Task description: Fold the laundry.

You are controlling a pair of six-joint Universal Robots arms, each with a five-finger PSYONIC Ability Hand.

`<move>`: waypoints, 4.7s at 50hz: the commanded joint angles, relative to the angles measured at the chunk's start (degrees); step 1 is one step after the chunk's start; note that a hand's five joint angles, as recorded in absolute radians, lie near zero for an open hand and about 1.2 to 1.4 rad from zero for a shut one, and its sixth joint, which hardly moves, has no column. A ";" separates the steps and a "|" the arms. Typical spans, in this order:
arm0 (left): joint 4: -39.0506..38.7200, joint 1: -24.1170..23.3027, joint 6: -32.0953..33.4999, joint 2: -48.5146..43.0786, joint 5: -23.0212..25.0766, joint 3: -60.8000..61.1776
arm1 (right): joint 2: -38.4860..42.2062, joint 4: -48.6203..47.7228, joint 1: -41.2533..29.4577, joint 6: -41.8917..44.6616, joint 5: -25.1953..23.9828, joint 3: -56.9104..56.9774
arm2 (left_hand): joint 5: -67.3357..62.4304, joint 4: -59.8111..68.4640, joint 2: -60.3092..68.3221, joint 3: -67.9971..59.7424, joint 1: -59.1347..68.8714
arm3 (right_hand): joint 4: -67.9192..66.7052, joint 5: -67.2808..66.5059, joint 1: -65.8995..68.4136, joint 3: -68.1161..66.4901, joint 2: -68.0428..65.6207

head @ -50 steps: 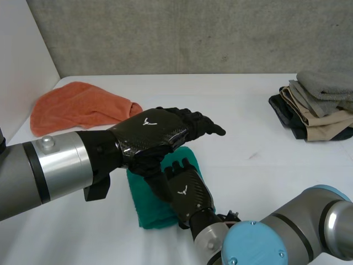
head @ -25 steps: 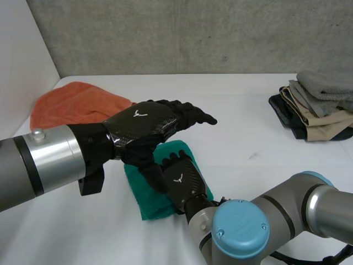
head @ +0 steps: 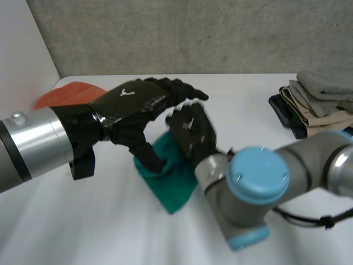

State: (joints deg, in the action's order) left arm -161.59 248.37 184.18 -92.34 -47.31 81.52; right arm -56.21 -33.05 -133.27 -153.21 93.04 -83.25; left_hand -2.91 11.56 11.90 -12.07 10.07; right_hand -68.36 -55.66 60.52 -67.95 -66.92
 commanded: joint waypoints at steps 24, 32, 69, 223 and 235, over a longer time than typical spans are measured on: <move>-9.01 -1.22 -9.98 0.06 -2.00 -1.45 | 7.59 0.97 41.76 -4.12 -4.52 30.17 | 2.91 -1.56 -1.90 2.07 -0.07 | -11.64 -14.34 19.48 -12.05 -13.08; -9.36 -3.41 -9.63 -1.61 -2.61 -0.75 | 21.22 1.23 49.59 -1.14 -13.40 29.73 | 2.91 -1.56 -1.90 2.07 -0.07 | -11.64 -14.34 19.48 -12.05 -13.08; -12.08 -5.00 -11.47 2.08 -5.34 -4.35 | -9.88 22.87 57.69 10.56 2.59 26.21 | 2.91 -1.56 -1.90 2.07 -0.07 | 58.36 55.66 -50.52 57.95 56.92; -33.79 9.42 13.75 -24.20 -15.37 22.46 | -15.86 17.23 9.78 -12.82 -4.53 -24.32 | -18.80 20.15 19.81 -19.64 21.64 | -11.64 -14.34 19.48 -12.05 -13.08; -32.74 9.41 9.80 -19.29 -24.93 18.41 | -23.85 21.88 13.55 -10.01 -1.54 -20.20 | -67.09 68.44 68.10 -67.93 69.93 | -11.64 -14.34 19.48 -12.05 -13.08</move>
State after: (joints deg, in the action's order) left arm -195.42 257.01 195.73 -116.77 -65.17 101.12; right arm -74.61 -14.60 -122.85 -165.41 90.09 -106.50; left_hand -55.42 67.00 67.06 -66.71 64.80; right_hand -68.25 -57.07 61.19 -67.71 -67.04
